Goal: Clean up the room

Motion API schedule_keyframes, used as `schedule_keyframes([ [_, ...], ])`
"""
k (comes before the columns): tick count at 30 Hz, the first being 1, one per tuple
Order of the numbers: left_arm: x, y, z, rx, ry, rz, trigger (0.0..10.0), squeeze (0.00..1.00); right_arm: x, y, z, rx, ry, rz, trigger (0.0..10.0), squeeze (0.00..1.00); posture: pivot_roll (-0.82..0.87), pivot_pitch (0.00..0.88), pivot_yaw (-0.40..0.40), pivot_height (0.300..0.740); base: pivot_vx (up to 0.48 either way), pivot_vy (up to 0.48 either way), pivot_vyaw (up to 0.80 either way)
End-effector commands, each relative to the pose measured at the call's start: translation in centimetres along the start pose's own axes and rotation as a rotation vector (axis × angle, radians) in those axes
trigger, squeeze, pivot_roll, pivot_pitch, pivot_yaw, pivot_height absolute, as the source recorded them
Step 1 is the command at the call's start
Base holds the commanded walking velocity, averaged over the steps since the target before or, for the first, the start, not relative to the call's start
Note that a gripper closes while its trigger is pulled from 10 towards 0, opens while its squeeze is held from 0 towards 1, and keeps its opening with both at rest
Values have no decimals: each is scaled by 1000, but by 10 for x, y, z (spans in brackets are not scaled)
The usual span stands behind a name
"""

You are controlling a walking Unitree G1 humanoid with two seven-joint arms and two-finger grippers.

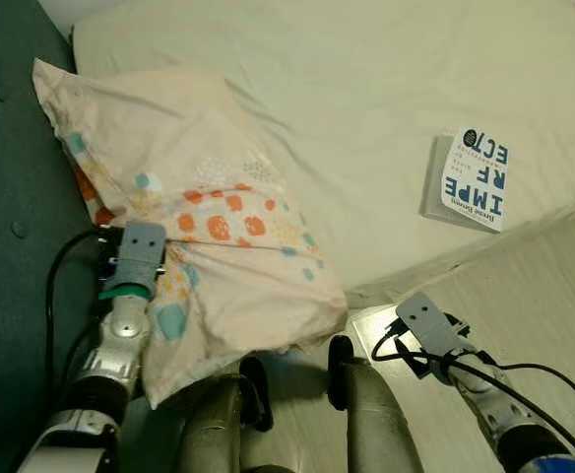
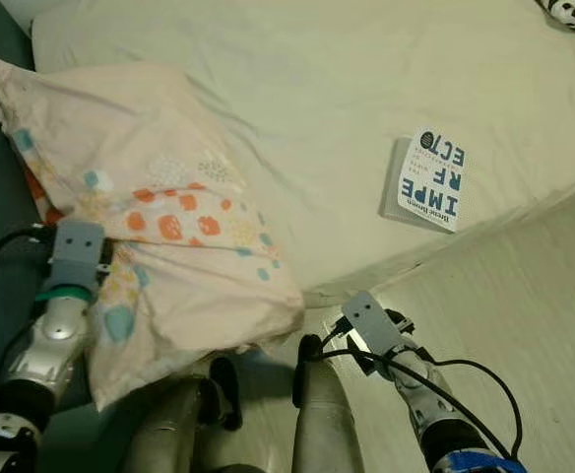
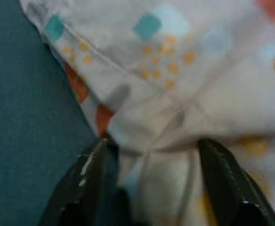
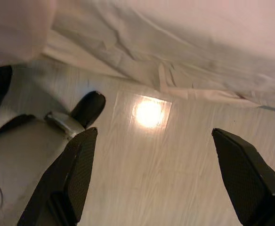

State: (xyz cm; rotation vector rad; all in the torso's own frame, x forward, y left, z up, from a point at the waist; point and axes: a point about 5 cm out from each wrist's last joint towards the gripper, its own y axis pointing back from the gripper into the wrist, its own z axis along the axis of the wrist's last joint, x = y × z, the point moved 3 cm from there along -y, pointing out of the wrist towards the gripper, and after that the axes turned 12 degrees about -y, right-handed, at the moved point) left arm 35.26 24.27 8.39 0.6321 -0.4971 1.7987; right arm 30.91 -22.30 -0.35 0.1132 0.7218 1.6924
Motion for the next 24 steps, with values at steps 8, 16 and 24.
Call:
schedule_keyframes([
  [8,17,29,-70,192,-279,-48,10000,1000,6,2,-16,53,-9,9,10000,0,-146,322,122,740,0,0,0],
  [16,34,23,-29,39,-452,16,10000,1000,8,-3,-11,50,-15,9,10000,0,-121,298,118,740,0,0,0],
  [24,19,18,65,-279,-340,-46,10000,1000,9,-9,-3,46,-17,8,10000,0,-95,266,108,740,0,0,0],
])
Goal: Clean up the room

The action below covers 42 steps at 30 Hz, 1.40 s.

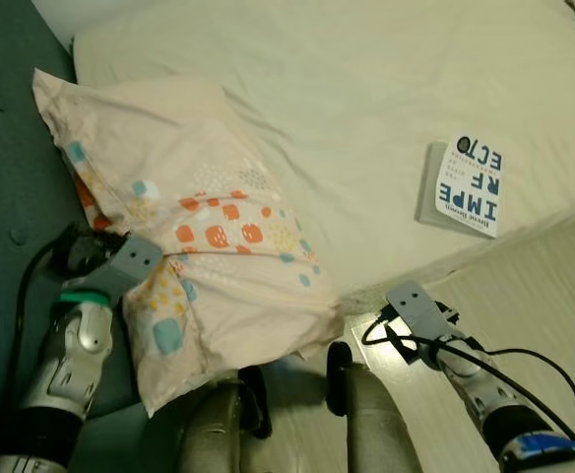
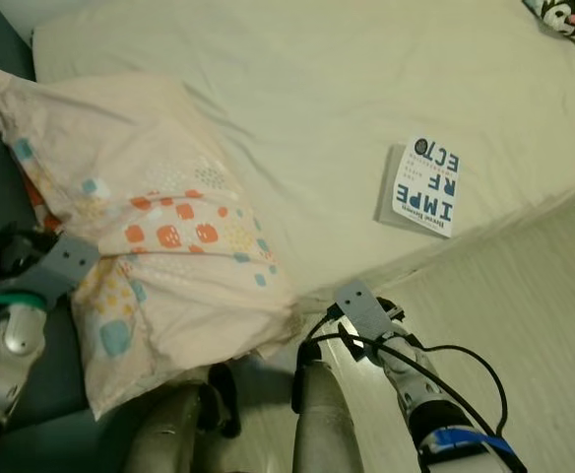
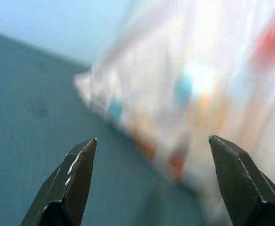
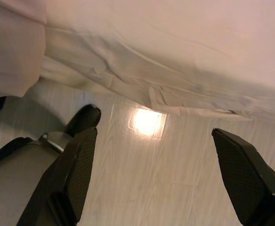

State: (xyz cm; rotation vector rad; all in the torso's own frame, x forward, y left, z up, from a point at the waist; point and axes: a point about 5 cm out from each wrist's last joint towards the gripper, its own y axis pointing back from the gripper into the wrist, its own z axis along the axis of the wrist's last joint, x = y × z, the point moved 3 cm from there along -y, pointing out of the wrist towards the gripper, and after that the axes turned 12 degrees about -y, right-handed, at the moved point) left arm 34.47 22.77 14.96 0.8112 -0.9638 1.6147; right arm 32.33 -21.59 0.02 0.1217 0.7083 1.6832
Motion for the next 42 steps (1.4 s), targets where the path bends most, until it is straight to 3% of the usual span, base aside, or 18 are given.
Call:
schedule_keyframes([
  [1,-16,6,33,-120,197,-94,10000,1000,8,1,-13,48,1,17,10000,0,-95,257,107,740,0,0,0],
  [2,-19,7,45,-154,292,-118,10000,294,9,0,-12,47,2,17,10000,0,-95,257,107,740,0,0,0],
  [4,-29,12,50,-169,353,-157,10000,294,9,-1,-10,47,2,17,10000,0,-91,246,105,740,0,0,0],
  [5,-39,19,51,-171,370,-192,10000,0,9,-2,-9,47,1,16,10000,0,-92,241,106,740,0,0,0],
  [6,-55,30,45,-124,389,-235,10000,0,11,-3,-7,49,1,16,10000,0,-87,227,100,740,0,0,0],
  [9,-60,33,41,-95,404,-245,10000,0,11,-4,-6,49,1,16,10000,0,-87,227,100,740,0,0,0],
  [11,-81,50,17,54,436,-271,10000,0,12,-5,-6,51,6,19,10000,0,-76,217,97,740,0,0,0],
  [13,-101,71,-18,225,372,-271,10000,0,13,-5,-6,52,8,22,10000,0,-75,217,98,740,0,0,0],
  [14,-101,71,-18,225,372,-271,10000,0,13,-5,-6,52,8,22,10000,0,-75,217,98,740,0,0,0],
  [18,-126,93,-55,445,357,-279,10000,0,15,-5,-5,46,8,30,10000,0,-90,225,90,740,0,0,0],
  [23,-147,104,-63,533,346,-375,10000,0,15,-5,-6,45,14,33,10000,0,-117,241,95,740,0,0,0],
  [25,-147,104,-63,533,346,-375,10000,0,15,-5,-6,45,14,33,10000,0,-117,241,95,740,0,0,0],
  [28,-162,118,-69,554,263,-477,10000,0,11,-3,-9,49,14,24,10000,0,-130,250,101,740,0,0,0],
  [29,-166,126,-75,548,183,-530,10000,0,9,-2,-11,52,12,18,10000,0,-133,254,103,740,0,0,0],
  [31,-167,137,-89,549,70,-573,10000,0,7,-1,-13,54,10,11,10000,0,-133,254,104,740,0,0,0],
  [32,-167,137,-89,549,70,-573,10000,0,7,-1,-13,54,10,11,10000,0,-133,254,104,740,0,0,0],
  [34,-151,142,-117,575,-39,-560,10000,0,6,-1,-14,58,9,7,10000,0,-128,254,106,740,0,0,0],
  [42,-110,139,-159,617,-168,-466,10000,0,9,-2,-14,60,5,7,10000,0,-106,246,109,740,0,0,0],
])
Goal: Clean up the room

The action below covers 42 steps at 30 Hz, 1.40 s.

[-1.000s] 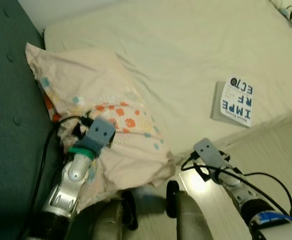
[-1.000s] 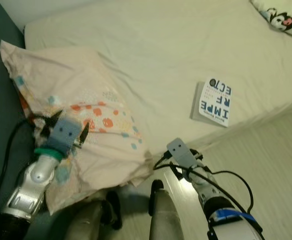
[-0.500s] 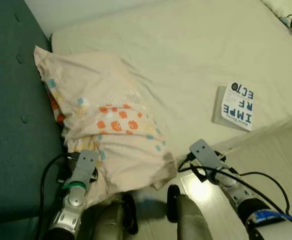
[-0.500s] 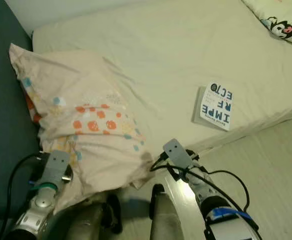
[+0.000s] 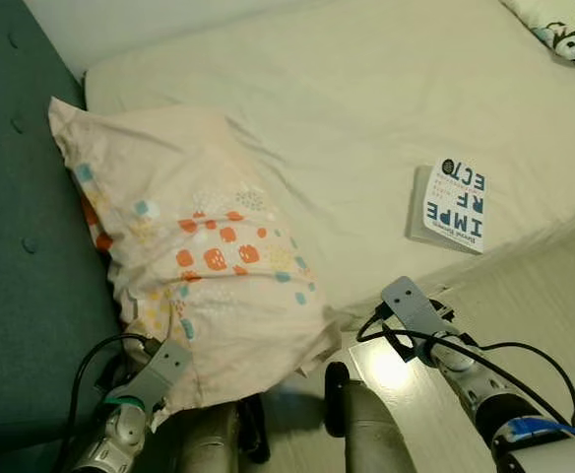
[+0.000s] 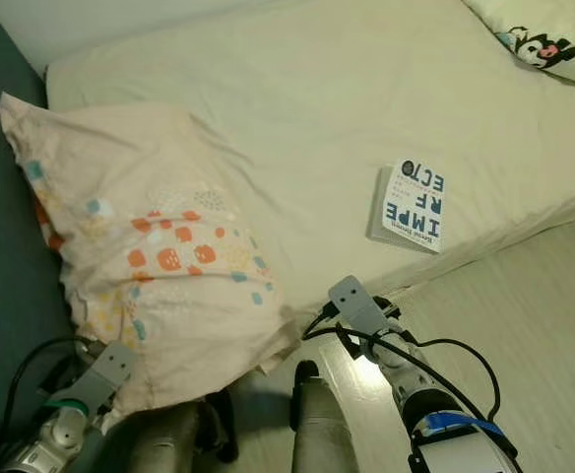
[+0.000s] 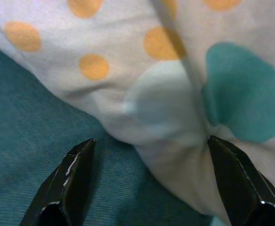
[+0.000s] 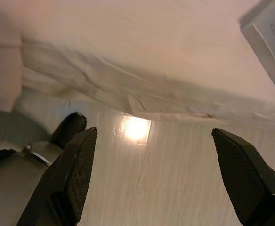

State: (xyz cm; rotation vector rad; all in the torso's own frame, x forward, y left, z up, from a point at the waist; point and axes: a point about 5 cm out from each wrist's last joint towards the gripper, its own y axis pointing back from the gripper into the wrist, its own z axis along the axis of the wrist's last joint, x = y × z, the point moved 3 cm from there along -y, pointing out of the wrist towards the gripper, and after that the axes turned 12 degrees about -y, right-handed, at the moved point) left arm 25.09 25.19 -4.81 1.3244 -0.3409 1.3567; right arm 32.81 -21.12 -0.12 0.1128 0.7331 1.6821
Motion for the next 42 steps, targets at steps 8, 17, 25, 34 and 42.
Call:
schedule_keyframes([
  [8,79,-8,-35,73,132,280,10000,0,18,-2,-7,41,-21,36,10000,0,-84,203,93,740,0,0,0],
  [17,23,-5,-1,-19,447,59,10000,0,33,-3,-13,77,-21,70,10000,0,-71,167,92,740,0,0,0],
  [25,-28,8,14,-14,504,-123,10000,0,43,1,-31,145,-29,84,10000,0,-68,149,94,740,0,0,0],
  [34,-45,15,7,-6,522,-210,10000,0,48,12,-61,244,-46,83,10000,0,-64,128,92,740,0,-112,0],
  [42,-21,4,31,-117,554,-138,10000,0,47,13,-64,248,-62,76,10000,0,-65,116,90,740,0,-439,0],
])
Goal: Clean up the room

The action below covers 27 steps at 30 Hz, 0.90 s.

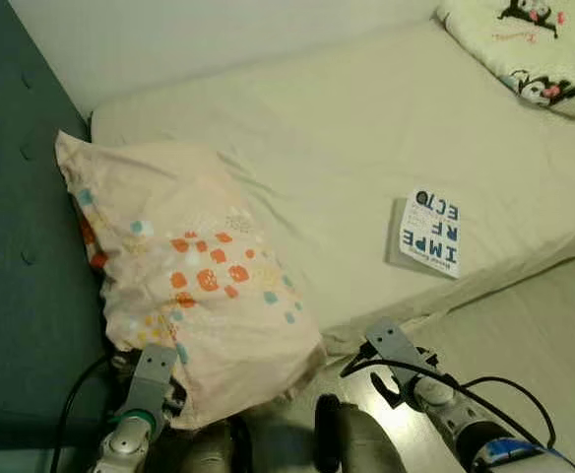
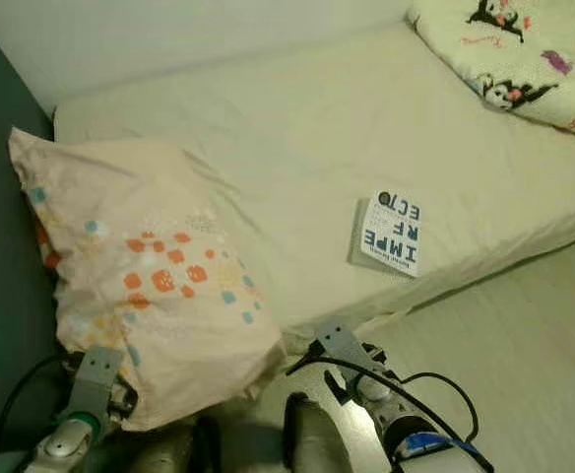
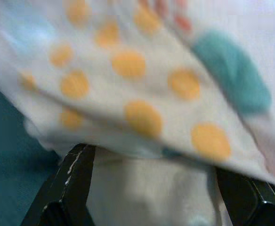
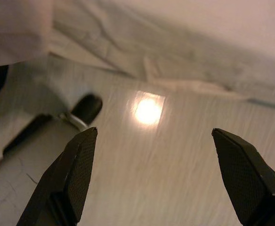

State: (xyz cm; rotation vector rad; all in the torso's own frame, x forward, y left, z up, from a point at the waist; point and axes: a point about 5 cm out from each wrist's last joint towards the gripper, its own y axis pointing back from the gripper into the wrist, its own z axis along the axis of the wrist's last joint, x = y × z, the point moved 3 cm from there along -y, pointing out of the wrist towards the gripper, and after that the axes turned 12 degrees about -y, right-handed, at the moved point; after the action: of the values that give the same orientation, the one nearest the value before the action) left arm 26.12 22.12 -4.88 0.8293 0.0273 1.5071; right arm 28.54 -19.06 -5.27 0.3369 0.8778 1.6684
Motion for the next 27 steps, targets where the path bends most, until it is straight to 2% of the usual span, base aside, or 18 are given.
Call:
schedule_keyframes([
  [1,-4,-1,10,-49,35,-9,10000,0,0,2,-11,29,-18,-6,10000,0,-66,113,88,740,0,-461,0],
  [2,1,-5,26,-107,41,1,10000,0,-1,2,-9,20,-21,-6,10000,0,-67,111,87,740,0,-461,0],
  [4,13,-12,65,-245,-18,33,10000,0,-3,1,-2,-8,-28,-8,10000,0,-68,108,86,740,0,-461,0],
  [5,17,-13,76,-285,-39,44,10000,0,-4,1,1,-18,-35,-7,10000,0,-68,108,86,740,0,-461,0],
  [7,19,-13,82,-305,-50,50,10000,0,-4,1,2,-24,-40,-6,10000,0,-68,108,86,740,0,-461,0],
  [9,31,-14,98,-355,-70,101,10000,0,-5,1,6,-46,-49,-2,10000,0,-68,108,86,740,0,-467,0],
  [11,44,-13,112,-401,-127,166,10000,0,-6,1,10,-63,-52,-2,10000,0,-73,111,87,740,0,-427,0],
  [12,44,-13,112,-401,-127,166,10000,0,-6,1,10,-63,-52,-2,10000,0,-73,111,87,740,0,-409,0],
  [14,60,-12,121,-421,-191,250,10000,0,-6,1,11,-71,-59,-3,10000,0,-75,114,87,740,0,0,0],
  [16,78,-8,138,-476,-271,341,10000,0,-6,1,11,-81,-72,-1,10000,0,-75,117,88,740,0,0,0],
  [18,84,-5,146,-506,-288,364,10000,0,-6,1,12,-84,-76,2,10000,0,-75,117,88,740,0,0,0],
  [23,82,-2,155,-536,-280,346,10000,0,-5,1,12,-89,-85,11,10000,0,-72,120,88,740,0,0,0],
  [27,63,-4,144,-501,-271,288,10000,0,-1,1,13,-91,-100,31,10000,0,-66,119,87,740,0,-394,0],
])
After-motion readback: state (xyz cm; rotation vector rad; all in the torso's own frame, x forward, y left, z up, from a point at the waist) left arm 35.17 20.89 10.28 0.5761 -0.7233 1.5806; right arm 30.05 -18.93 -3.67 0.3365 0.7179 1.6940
